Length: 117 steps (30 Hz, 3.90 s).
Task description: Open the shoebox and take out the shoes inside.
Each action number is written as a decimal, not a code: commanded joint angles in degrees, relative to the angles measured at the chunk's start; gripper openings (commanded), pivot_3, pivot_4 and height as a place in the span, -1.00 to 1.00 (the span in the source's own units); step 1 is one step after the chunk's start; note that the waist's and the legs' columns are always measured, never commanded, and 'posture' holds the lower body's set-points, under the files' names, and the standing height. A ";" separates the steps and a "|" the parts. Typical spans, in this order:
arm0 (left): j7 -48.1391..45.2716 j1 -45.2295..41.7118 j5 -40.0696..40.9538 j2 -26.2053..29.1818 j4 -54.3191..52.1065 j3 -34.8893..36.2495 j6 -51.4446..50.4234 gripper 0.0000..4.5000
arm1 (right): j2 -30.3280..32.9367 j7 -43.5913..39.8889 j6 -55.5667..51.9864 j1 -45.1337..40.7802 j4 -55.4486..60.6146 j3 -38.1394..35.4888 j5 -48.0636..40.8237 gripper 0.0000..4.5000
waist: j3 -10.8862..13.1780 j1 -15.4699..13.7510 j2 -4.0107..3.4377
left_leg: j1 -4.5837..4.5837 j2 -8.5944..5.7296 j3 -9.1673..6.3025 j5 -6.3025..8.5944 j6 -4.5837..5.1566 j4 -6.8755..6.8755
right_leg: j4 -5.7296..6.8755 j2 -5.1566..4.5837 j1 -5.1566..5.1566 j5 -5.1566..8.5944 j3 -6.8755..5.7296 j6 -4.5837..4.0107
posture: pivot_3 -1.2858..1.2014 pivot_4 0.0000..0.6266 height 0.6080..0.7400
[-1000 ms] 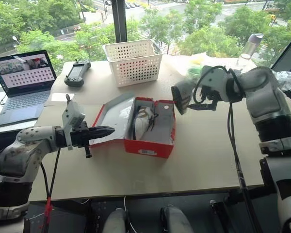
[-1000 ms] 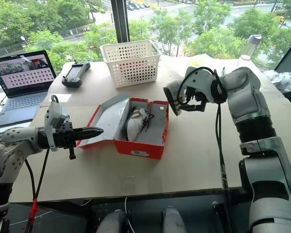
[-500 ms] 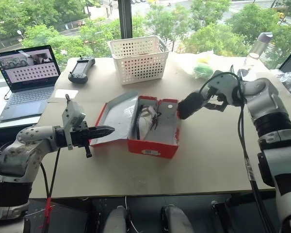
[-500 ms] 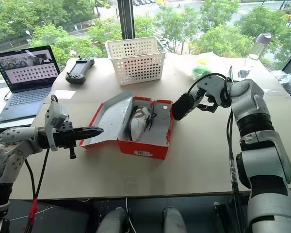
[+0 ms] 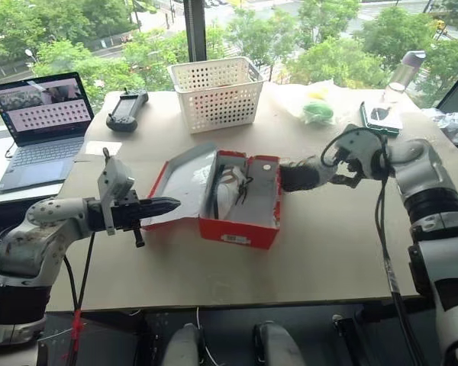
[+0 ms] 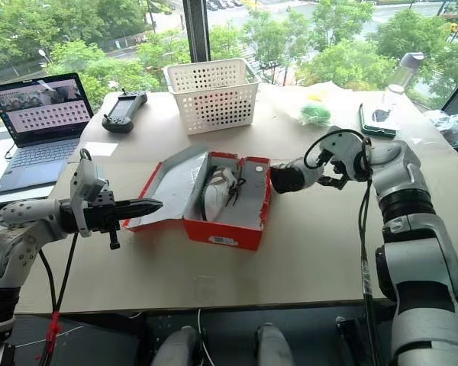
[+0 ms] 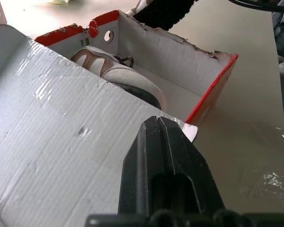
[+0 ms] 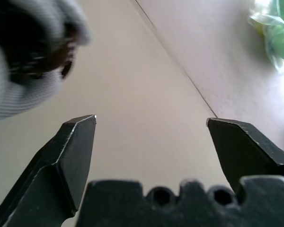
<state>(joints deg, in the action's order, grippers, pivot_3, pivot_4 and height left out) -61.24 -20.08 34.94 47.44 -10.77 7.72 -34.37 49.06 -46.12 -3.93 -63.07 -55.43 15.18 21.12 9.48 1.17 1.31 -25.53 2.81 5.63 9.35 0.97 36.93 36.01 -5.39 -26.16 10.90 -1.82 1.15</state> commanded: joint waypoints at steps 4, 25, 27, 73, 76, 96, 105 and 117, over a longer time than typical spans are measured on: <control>0.56 -0.43 0.45 -0.08 -1.57 0.77 0.02 -1.00 | 5.51 5.37 0.49 -1.64 4.06 -0.81 3.61 0.98 | 0.01 1.06 0.03 | 0.06 0.06 0.04 0.01 0.00 -0.02 | -0.03 0.09 0.01 0.12 0.11 -0.01 | 0.03 -0.52 0.90; 0.91 0.01 -0.01 -0.62 -2.07 0.43 -0.01 -1.00 | -7.27 1.75 -67.69 11.20 48.42 -23.56 -33.43 0.98 | -0.03 -1.05 0.12 | 0.09 -0.01 -0.01 0.01 0.02 0.05 | -0.03 0.10 0.05 -0.13 0.26 -0.45 | 0.03 -0.52 0.90; 1.11 0.28 0.17 -0.85 -2.27 0.61 -0.15 -1.00 | -7.33 3.97 -68.94 16.75 52.94 -22.75 -33.21 0.98 | -0.03 -1.04 0.12 | 0.04 -0.01 0.00 0.02 0.03 0.05 | -0.03 0.12 -0.01 -0.27 0.28 -0.20 | 0.03 -0.52 0.90; 1.40 -0.97 -1.41 -2.00 -1.39 -0.23 0.45 -1.00 | -3.17 22.09 -28.48 13.40 26.72 -9.71 -16.94 -0.22 | -0.12 -1.04 0.31 | -0.06 0.03 -0.27 0.01 0.03 0.05 | -0.19 0.12 0.12 0.16 -0.14 -0.11 | 0.03 -0.52 0.90; 1.73 -0.82 -1.57 -2.35 -1.52 -0.44 0.53 -1.00 | -5.79 23.59 -17.88 9.81 10.35 -4.97 -11.60 -0.22 | -0.11 -0.03 0.33 | -0.04 0.02 -0.26 0.01 0.04 0.02 | -0.19 0.15 0.12 0.04 -0.11 0.10 | 0.03 -0.52 0.90; 3.00 0.84 -0.42 -1.50 -3.99 0.57 -0.91 -1.00 | -8.80 24.12 -13.73 0.92 -14.42 -20.16 -19.93 0.97 | -0.10 -0.02 0.46 | 0.46 0.04 -0.48 0.00 0.03 0.06 | -0.33 0.13 0.90 0.17 -0.29 -0.12 | 0.03 -0.52 0.90; 2.97 0.75 -0.53 -1.35 -3.75 0.30 -0.73 -1.00 | -7.46 18.92 -12.26 -2.01 -3.81 -21.00 -21.86 0.97 | -0.01 0.02 0.31 | 0.46 0.02 -0.46 0.00 0.03 0.06 | -0.32 0.11 0.86 0.17 -0.25 -0.12 | 0.03 -0.52 0.90; 3.07 0.71 -0.58 -1.26 -3.66 0.26 -0.71 -1.00 | -9.46 1.91 -38.80 3.65 43.91 -20.48 -39.25 0.97 | 0.05 0.07 0.21 | 0.40 0.13 -0.47 0.00 0.03 -0.05 | -0.15 0.16 0.61 0.07 -0.24 0.04 | 0.03 -0.52 0.90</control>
<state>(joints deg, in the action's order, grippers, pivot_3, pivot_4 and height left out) -58.12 -19.11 33.85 45.53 -13.01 6.81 -35.29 39.71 -41.61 -35.56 -58.94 -20.22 -5.18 -13.01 9.53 1.23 1.52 -25.14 2.96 5.13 9.35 1.00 36.88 35.90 -5.23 -25.61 10.96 -2.01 1.19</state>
